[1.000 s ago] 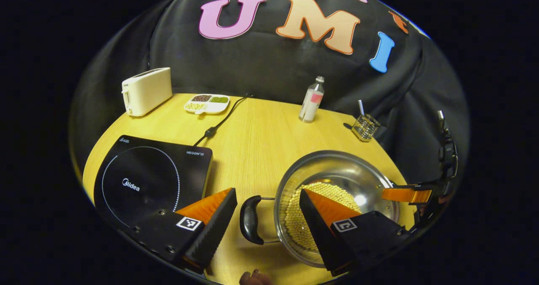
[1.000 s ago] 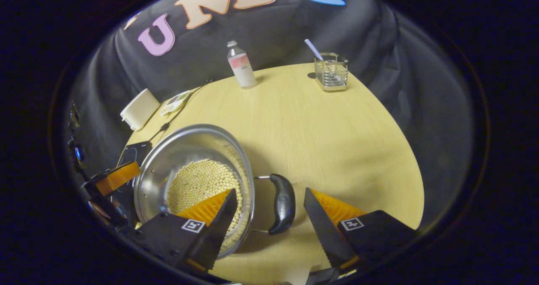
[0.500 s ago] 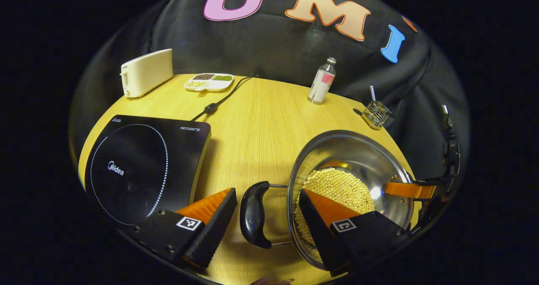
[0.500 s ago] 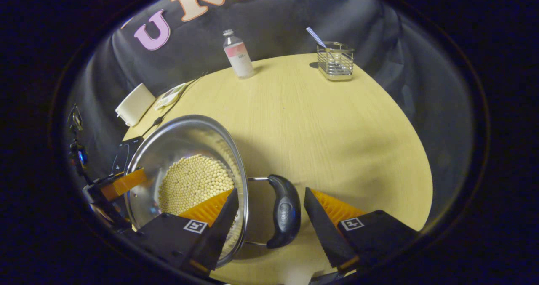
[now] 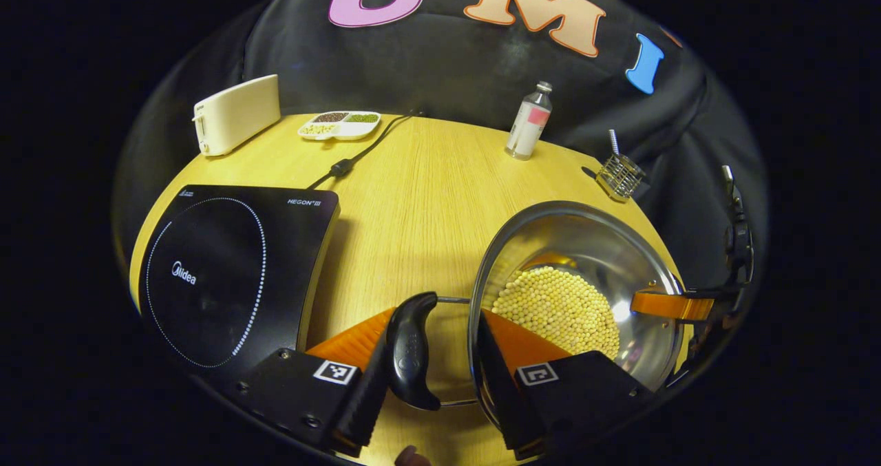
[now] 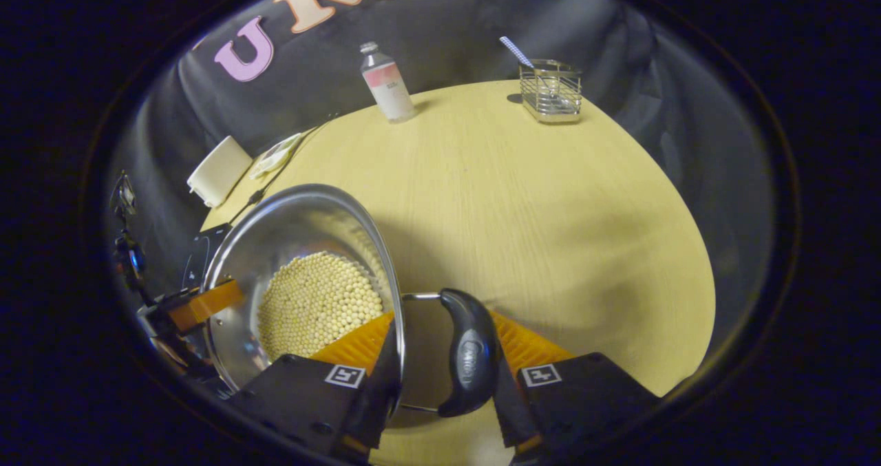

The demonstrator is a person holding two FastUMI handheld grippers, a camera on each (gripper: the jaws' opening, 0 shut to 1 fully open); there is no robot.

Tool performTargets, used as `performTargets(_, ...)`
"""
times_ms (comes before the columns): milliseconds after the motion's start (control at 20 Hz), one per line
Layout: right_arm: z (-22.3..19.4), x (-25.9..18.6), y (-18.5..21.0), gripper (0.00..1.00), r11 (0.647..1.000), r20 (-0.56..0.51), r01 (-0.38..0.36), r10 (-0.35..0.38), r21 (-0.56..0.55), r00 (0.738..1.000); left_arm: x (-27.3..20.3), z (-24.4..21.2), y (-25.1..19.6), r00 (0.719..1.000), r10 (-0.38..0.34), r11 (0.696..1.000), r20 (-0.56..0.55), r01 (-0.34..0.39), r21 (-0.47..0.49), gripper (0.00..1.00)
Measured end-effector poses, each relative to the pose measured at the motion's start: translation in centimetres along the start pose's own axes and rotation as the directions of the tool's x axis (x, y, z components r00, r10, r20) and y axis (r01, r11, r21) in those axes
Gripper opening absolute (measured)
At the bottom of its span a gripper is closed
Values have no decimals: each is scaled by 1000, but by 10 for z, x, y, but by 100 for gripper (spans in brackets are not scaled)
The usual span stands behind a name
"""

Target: First push the handle of the pot to place it horizontally, then grasp the pot with both hands and set it on the induction cooktop.

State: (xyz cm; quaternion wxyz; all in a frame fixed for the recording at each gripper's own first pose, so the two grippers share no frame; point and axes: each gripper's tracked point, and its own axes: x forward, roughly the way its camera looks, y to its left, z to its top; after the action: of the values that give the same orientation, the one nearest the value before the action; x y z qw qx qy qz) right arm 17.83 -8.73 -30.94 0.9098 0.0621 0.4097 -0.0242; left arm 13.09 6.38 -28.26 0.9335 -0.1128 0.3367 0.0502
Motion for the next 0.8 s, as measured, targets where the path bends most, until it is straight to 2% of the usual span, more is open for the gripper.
performTargets(100,1,-2,0,67,1000,0,-2,2,5,1000,0,0,0,1000,-1,1000,-6,1,6,72)
performTargets(150,0,-1,1,64,1000,-3,-4,4,5,1000,-1,0,0,1000,-2,1000,-7,2,6,69)
performTargets(250,1,-1,2,60,1000,-5,-7,7,9,1000,-1,0,0,1000,-9,1000,-12,8,-2,70)
performTargets(350,2,-2,1,55,1000,2,-2,2,3,1000,0,0,-1,1000,-13,1000,-18,13,-13,65)
performTargets(450,2,-2,2,55,1000,4,0,0,3,1000,-1,0,-1,1000,-12,1000,-24,12,-13,65)
performTargets(500,2,-2,2,55,1000,2,6,-6,14,1000,-2,-1,-1,1000,-9,1000,-28,8,-18,60)
performTargets(550,3,-2,2,52,1000,3,3,-3,15,1000,-2,0,-2,1000,-9,1000,-29,8,-22,64)
performTargets(600,4,-4,1,51,1000,3,5,-6,11,1000,-3,-2,-3,999,-8,1000,-32,8,-24,62)
performTargets(700,6,-8,0,51,1000,5,6,-6,13,1000,-7,0,-4,1000,-4,1000,-24,3,-23,65)
performTargets(750,7,-10,0,51,1000,9,3,-3,17,1000,-11,5,-6,1000,-1,1000,-13,1,-17,62)
performTargets(800,9,-14,0,51,1000,11,-1,1,20,1000,-16,8,-8,1000,3,1000,-4,-3,-10,65)
